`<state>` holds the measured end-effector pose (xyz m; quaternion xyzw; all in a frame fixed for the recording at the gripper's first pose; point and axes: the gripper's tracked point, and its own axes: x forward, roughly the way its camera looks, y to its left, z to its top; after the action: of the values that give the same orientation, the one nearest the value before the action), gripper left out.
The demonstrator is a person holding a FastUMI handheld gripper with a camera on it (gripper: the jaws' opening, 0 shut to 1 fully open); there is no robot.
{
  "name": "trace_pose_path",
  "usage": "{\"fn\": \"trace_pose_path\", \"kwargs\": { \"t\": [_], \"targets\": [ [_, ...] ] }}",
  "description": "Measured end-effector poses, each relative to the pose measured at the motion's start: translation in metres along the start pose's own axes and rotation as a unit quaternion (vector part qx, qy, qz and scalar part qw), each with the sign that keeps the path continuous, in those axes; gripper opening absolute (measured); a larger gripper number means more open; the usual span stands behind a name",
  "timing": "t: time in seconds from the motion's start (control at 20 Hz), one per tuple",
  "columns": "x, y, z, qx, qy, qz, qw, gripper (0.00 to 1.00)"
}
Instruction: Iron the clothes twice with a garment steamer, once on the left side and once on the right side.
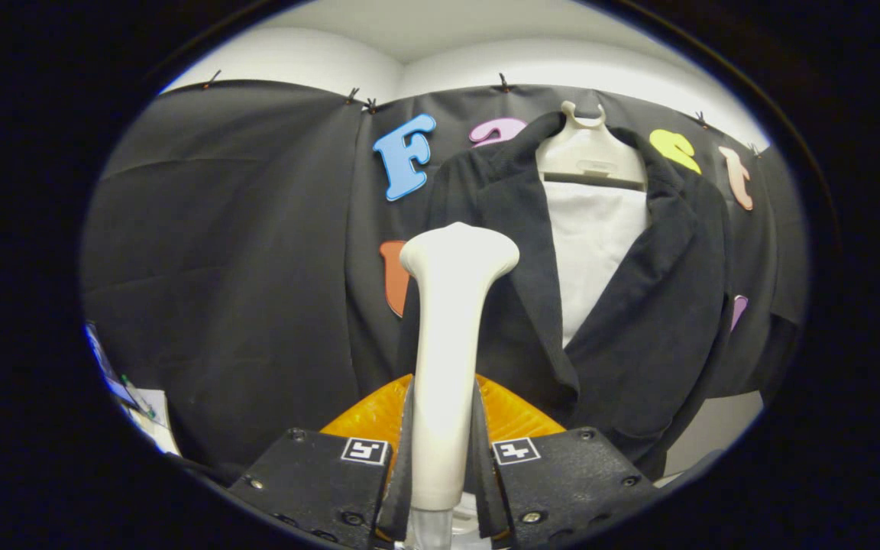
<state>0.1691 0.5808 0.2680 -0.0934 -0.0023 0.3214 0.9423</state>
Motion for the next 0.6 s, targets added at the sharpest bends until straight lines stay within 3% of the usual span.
{"fn": "trace_pose_path", "kwargs": {
  "t": [0.6],
  "targets": [
    [-0.002,-0.011,-0.053,0.013,0.046,-0.005,0.999,0.36]
  ]
}}
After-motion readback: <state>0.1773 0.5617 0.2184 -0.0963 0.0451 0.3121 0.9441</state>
